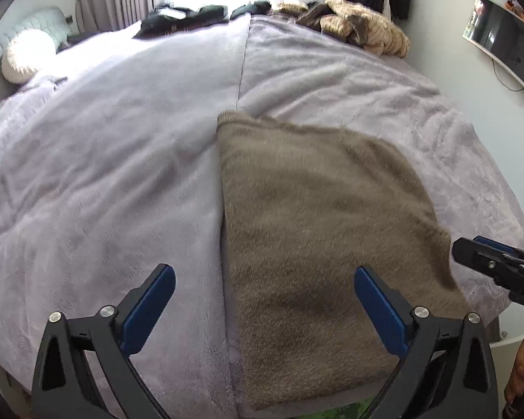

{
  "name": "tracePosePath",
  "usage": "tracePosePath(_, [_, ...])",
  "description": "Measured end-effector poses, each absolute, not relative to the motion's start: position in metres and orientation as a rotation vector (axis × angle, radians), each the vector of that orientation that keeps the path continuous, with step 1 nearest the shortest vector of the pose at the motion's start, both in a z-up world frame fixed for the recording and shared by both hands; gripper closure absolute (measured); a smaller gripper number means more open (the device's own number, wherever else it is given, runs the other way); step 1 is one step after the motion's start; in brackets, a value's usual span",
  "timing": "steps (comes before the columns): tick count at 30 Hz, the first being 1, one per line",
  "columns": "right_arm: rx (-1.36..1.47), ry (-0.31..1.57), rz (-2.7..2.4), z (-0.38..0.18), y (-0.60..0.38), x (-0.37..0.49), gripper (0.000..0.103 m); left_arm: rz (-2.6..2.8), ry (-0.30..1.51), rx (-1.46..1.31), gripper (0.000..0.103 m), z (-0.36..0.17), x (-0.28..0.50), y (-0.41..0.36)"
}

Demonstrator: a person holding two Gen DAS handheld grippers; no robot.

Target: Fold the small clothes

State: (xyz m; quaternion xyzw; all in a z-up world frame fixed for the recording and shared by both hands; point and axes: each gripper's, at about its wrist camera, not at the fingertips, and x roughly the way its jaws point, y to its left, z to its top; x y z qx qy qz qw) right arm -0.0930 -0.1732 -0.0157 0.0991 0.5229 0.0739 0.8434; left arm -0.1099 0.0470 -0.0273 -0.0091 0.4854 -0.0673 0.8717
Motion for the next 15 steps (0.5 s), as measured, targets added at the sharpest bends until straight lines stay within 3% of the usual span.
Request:
tracePosePath(4, [0.171,1.111,0.104,-0.014,-0.165,-0.089,0.014,-0.131,1.004,0.007,0.000,-0.023,-0.109,0.042])
tracePosePath(15, [0.025,1.100,-0.015,-0.012,-0.147,-0.088,0.013,-0.083,1.041,-0.008,0.000,-0.029,-0.103,0.046])
